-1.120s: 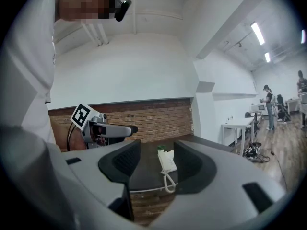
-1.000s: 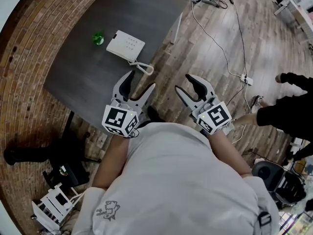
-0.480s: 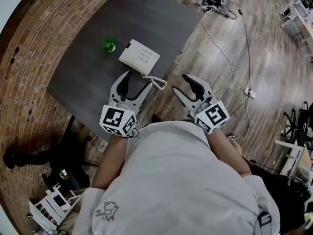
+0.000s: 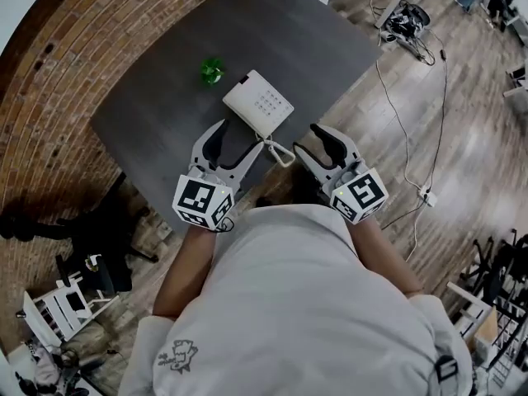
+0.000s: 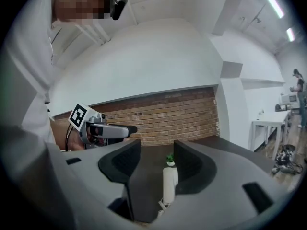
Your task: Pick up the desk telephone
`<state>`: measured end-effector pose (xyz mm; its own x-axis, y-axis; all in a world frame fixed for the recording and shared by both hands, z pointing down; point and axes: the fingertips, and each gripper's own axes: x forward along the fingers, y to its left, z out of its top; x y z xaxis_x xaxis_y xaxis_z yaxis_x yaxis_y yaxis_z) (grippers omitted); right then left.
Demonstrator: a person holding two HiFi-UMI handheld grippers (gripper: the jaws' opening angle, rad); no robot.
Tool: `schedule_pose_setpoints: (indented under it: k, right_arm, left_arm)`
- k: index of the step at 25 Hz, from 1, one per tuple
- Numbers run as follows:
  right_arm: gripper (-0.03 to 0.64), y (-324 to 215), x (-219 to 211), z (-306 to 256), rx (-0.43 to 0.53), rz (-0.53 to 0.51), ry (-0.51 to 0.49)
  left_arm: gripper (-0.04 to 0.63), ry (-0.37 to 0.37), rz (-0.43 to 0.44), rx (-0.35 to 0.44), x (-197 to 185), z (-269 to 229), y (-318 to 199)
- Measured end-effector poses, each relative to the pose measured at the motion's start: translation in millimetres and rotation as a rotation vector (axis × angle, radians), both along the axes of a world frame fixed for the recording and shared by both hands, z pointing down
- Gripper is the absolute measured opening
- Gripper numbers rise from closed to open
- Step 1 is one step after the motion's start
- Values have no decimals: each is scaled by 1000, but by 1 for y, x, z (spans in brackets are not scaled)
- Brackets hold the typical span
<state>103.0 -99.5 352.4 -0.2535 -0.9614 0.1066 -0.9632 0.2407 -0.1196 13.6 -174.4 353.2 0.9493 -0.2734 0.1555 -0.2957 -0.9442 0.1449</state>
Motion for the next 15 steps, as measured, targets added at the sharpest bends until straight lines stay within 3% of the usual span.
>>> schedule_pose_setpoints:
  k: [10,15]
  right_arm:
    - [204,-67,71,-4,-9,-255,-44]
    - [204,-89,117,-5,-26,-335,-77]
  left_arm:
    - [342,-54,-182,-16,66,14,-31]
    - [342,-49,-285,-32,99,10,-39]
